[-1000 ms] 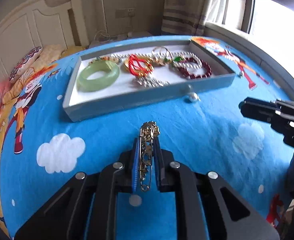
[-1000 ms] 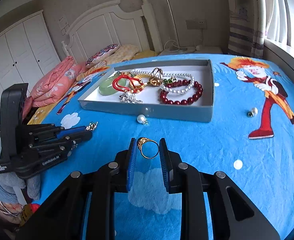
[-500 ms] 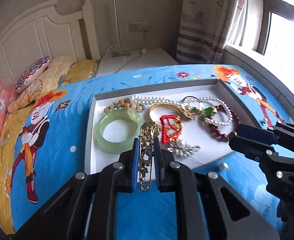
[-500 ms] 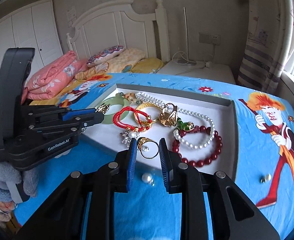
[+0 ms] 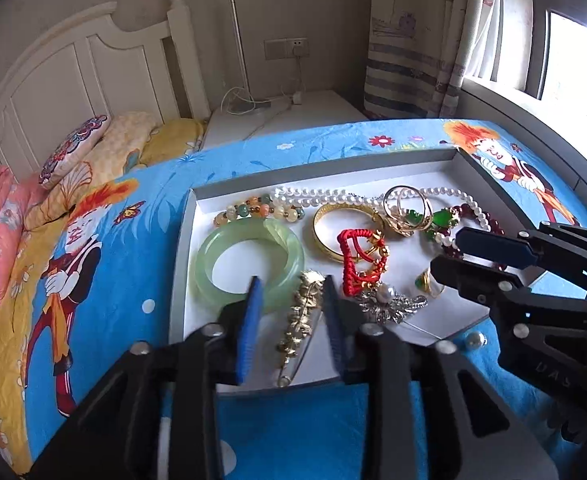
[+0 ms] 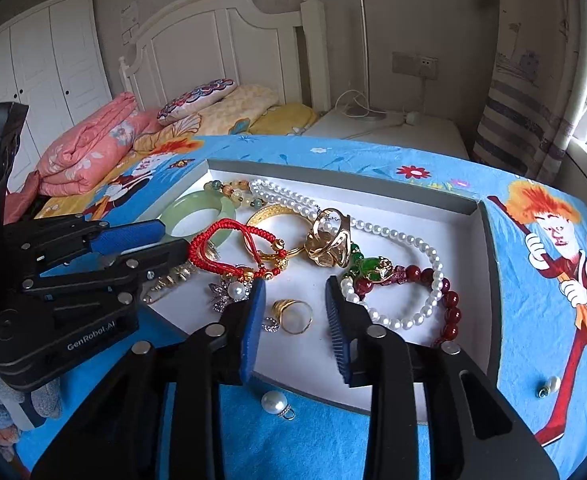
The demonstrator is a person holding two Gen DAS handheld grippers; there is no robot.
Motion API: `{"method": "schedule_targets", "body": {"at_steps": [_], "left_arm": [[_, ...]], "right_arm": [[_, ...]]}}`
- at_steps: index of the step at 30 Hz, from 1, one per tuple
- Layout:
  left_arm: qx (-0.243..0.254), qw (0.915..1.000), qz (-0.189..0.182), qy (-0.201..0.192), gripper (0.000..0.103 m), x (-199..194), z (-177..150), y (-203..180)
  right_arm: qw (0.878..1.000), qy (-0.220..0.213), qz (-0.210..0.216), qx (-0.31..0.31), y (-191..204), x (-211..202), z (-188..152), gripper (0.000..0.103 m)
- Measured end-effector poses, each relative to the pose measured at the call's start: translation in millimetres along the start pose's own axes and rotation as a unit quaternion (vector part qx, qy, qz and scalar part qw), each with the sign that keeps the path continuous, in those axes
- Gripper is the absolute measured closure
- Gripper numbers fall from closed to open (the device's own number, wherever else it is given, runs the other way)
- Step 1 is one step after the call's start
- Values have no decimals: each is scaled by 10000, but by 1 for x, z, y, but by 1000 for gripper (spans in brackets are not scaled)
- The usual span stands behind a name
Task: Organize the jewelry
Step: 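Lower the gold ring with the right tool while the left tool lowers the gold pin into the tray, then grasp a pearl earring with the right tool while the left tool grasps another pearl earring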
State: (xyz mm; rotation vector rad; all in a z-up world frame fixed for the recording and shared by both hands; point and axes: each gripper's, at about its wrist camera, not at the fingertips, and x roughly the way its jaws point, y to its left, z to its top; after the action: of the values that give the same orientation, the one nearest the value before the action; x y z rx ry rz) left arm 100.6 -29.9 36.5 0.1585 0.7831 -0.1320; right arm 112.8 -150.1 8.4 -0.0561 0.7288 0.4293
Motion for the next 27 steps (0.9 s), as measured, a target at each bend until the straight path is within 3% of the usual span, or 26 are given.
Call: {"method": "schedule_targets", "body": {"at_steps": [4, 10, 15, 23, 27], "left_arm": [[40, 10000, 30, -72, 61, -9, -3, -2], [107, 9997, 10, -218, 50, -28, -8, -12], [231, 9990, -59, -382, 40, -48, -19, -30], [113, 9980, -460, -408, 33, -67, -39, -50], [327, 9962, -793, -131, 33, -59, -48, -71]], "right_arm": [[10000, -84, 37, 10, 0, -11, -2, 56], [9995, -236, 66, 174, -10, -37, -12, 56], [9984, -368, 36, 436, -32, -61, -26, 46], [9964, -317, -253, 745, -71, -81, -55, 44], [9947, -257, -561, 817, -90, -86, -63, 43]]}}
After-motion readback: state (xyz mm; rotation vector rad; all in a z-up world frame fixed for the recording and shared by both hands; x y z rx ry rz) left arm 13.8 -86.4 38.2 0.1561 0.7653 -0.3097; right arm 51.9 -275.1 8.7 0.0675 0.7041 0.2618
